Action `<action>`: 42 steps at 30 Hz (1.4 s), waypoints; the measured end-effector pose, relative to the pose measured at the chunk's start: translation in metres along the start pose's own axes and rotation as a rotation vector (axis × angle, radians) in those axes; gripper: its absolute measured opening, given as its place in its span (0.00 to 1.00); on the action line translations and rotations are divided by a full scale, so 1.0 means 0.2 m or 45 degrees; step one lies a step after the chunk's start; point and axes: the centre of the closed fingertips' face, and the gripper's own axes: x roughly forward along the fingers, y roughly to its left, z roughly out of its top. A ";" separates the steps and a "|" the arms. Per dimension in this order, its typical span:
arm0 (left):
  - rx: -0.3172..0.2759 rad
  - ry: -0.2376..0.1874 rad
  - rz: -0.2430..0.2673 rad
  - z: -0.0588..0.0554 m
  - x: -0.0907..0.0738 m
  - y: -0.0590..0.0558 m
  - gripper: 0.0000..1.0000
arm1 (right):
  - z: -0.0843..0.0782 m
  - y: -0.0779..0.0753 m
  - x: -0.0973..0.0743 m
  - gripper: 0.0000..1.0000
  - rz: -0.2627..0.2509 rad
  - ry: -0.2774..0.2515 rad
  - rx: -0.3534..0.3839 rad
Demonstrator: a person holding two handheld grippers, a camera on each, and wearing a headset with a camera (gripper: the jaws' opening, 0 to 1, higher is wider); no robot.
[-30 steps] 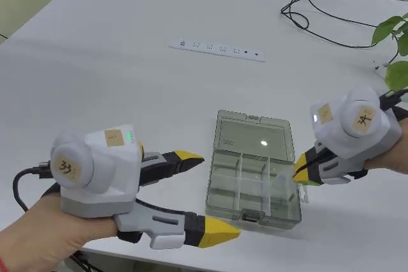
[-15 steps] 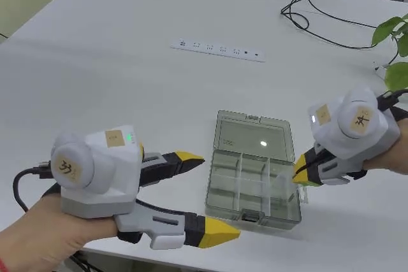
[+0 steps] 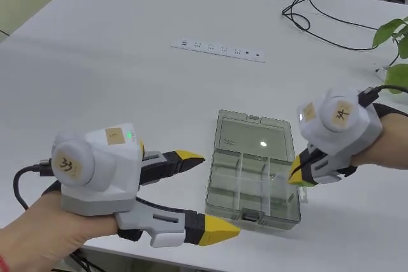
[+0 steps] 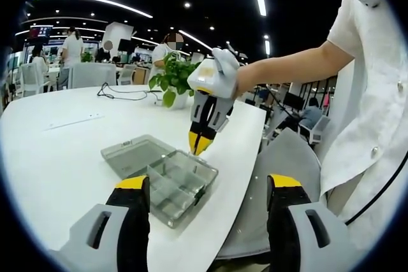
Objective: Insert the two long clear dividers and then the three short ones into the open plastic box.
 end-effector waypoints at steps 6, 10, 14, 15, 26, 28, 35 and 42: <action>-0.002 -0.001 0.005 0.00 0.00 0.00 0.75 | -0.01 0.00 0.02 0.02 0.003 0.002 0.013; -0.004 -0.002 0.004 0.00 0.00 0.00 0.75 | -0.02 0.00 0.04 0.02 0.001 0.001 0.008; -0.004 -0.007 0.002 0.00 0.00 0.00 0.75 | -0.03 0.00 0.06 0.02 -0.007 -0.002 0.006; -0.006 -0.005 0.002 0.00 0.00 0.00 0.75 | -0.03 0.00 0.06 0.02 -0.013 -0.004 0.006; -0.006 0.002 0.007 -0.01 -0.01 0.01 0.76 | -0.05 0.00 0.14 0.02 -0.053 -0.016 -0.015; -0.008 0.003 0.007 -0.01 -0.01 0.00 0.76 | -0.05 0.00 0.15 0.02 -0.060 -0.014 -0.020; -0.007 0.008 0.008 -0.01 -0.01 0.01 0.76 | -0.06 0.00 0.18 0.02 -0.078 0.024 -0.062; -0.007 0.009 0.011 -0.01 -0.01 0.01 0.77 | -0.06 0.00 0.18 0.02 -0.080 0.036 -0.063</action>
